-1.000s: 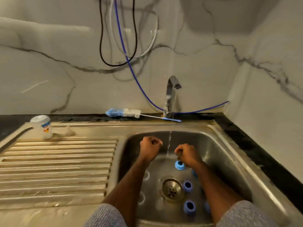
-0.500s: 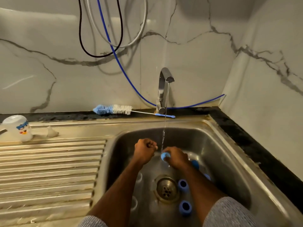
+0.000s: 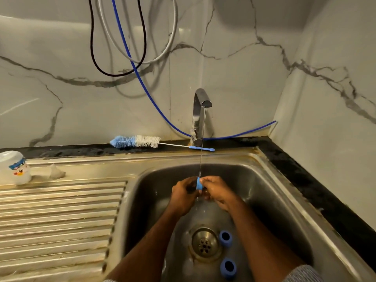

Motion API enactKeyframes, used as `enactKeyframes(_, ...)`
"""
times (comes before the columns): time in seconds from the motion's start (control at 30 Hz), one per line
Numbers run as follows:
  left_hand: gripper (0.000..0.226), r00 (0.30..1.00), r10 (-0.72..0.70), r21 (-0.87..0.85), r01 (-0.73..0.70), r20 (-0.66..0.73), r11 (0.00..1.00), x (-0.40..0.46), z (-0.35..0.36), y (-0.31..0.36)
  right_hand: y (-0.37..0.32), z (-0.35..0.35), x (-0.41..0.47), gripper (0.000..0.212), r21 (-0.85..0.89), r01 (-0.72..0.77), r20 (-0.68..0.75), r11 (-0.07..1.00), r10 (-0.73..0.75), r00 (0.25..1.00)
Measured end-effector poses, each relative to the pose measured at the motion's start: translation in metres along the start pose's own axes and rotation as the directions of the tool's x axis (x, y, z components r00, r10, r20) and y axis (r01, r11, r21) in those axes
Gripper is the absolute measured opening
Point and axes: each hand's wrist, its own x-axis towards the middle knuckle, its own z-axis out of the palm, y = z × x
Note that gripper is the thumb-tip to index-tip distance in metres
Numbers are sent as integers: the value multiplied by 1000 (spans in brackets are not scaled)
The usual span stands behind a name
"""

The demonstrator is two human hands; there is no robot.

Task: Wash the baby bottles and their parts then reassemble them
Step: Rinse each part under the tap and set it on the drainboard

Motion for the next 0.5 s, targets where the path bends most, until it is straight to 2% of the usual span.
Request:
enactKeyframes(0.13, 50, 999, -22, -130, 17, -41, 991, 4, 1, 1, -2, 0, -1, 20, 69, 7, 36, 998, -9, 999)
enactKeyframes(0.3, 28, 998, -45, -356, 26, -46, 934, 5, -1, 0, -7, 7, -4, 18, 125, 80, 13, 989, -82, 997)
enactKeyframes(0.43, 32, 998, 31, -292, -45, -53, 956, 3, 1, 2, -7, 17, -4, 17, 51, 132, -113, 990, -126, 986)
enactKeyframes(0.5, 37, 997, 43, -294, -61, -68, 954, 2, 2, 4, -11, 19, -3, 17, 73, 151, -166, 986, -137, 977)
